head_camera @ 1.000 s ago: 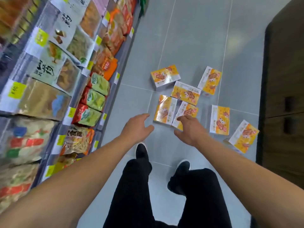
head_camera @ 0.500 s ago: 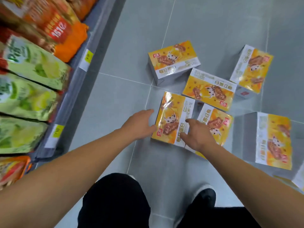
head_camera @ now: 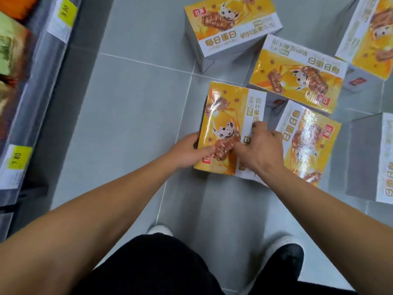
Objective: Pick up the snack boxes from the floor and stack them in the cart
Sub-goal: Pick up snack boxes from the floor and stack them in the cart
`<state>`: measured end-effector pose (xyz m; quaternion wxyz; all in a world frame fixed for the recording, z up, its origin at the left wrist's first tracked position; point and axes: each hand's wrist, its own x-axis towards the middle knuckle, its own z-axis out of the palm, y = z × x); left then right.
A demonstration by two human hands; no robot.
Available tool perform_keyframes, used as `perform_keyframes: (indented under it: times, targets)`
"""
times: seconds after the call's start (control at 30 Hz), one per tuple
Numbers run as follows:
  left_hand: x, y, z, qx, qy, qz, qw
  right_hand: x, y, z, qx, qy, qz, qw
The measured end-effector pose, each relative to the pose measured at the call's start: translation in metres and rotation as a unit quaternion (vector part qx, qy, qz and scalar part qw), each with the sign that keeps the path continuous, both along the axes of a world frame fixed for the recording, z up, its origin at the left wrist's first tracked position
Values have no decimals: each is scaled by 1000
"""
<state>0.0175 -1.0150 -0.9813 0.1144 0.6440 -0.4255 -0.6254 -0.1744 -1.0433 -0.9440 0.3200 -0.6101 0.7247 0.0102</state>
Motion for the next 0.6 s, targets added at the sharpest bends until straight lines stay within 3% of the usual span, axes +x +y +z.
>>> perform_keyframes:
  times: [0.17,0.33,0.43,0.53,0.6]
  targets:
    - [5,34,60,54,98,173,979,11,8,51,-28,-36,9,999]
    - [4,60,184,47,48,214,974,-7,31,156,42,-35,60,997]
    - [4,66,277,17,-19,156,987,-29,45,240,33,43,183,982]
    - [-1,60,372,-6,-109,8,994,-44,50,331,-26,59,257,964]
    - [-10,55,432,-12,-180,-111,977,-49,45,390,-62,47,282,956]
